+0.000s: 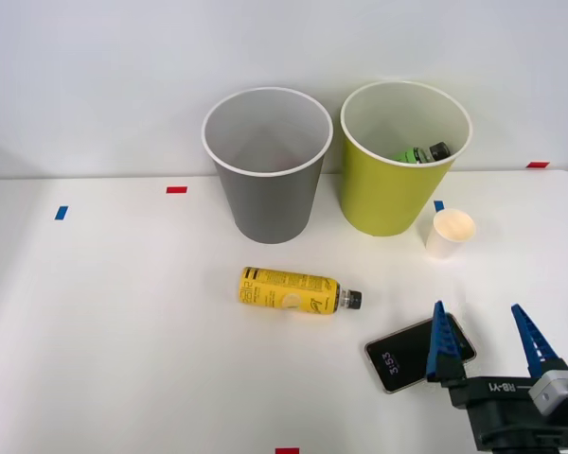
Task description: Put cans in the gray bin, plastic bottles in the light green bin
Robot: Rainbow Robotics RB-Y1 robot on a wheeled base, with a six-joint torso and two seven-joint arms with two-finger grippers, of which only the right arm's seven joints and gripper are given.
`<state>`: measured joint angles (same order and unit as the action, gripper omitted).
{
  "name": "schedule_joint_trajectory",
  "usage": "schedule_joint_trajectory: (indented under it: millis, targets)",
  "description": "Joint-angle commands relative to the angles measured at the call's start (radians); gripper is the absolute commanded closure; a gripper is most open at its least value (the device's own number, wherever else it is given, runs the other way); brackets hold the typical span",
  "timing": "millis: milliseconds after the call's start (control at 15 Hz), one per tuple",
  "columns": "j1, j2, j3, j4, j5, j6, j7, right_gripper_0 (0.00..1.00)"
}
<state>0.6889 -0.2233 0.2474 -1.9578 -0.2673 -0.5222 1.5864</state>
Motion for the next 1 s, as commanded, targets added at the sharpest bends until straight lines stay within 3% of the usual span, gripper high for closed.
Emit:
schedule_joint_trajectory:
  millis: [67, 267, 467, 600, 800, 867, 1000]
  targets:
    - [0.001, 0.016, -0.003, 0.086, 0.042, -0.061, 0.001, 0.0]
    - [0.003, 0.036, -0.01, 0.096, 0.112, -0.061, -0.011, 0.0]
    - [0.023, 0.108, -0.048, 0.096, 0.324, -0.062, -0.209, 0.0]
    - [0.027, 0.125, -0.06, 0.096, 0.407, -0.078, -0.298, 0.0]
    - [0.061, 0.079, -0.045, 0.096, 0.419, -0.136, -0.289, 0.0]
    - [0.078, 0.03, -0.019, 0.096, 0.385, -0.159, -0.27, 0.0]
    - [0.118, -0.022, 0.024, 0.096, 0.321, -0.188, -0.151, 0.0]
